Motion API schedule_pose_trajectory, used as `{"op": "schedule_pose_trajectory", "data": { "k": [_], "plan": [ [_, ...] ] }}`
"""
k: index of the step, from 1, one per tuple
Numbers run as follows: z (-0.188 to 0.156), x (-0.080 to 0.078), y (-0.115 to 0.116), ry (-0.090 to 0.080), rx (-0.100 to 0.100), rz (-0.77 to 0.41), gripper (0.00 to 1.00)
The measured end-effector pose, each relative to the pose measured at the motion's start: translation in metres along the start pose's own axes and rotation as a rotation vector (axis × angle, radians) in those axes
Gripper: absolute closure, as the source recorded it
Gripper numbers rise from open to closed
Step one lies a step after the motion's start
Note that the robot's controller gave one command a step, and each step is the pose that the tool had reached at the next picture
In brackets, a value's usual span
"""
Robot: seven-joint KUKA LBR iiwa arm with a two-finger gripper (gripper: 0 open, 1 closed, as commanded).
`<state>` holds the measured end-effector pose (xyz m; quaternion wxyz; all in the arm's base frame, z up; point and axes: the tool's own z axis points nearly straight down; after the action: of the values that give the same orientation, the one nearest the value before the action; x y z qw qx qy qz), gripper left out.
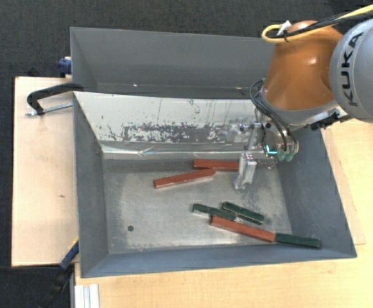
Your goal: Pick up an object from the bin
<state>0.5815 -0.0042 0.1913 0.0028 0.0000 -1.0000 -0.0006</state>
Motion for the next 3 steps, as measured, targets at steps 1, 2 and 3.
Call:
{"op": "schedule_pose_trajectory", "data": {
  "k": [1, 2, 3],
  "plan": [
    [-0.004, -0.002, 0.0, -0.008, 0.0, 0.0, 0.0],
    [0.042, 0.026, -0.016, -0.014, 0.0, 0.017, 0.0],
    [0.08, 0.044, 0.004, -0.004, 0.002, 0.0, 0.0]
  ]
}}
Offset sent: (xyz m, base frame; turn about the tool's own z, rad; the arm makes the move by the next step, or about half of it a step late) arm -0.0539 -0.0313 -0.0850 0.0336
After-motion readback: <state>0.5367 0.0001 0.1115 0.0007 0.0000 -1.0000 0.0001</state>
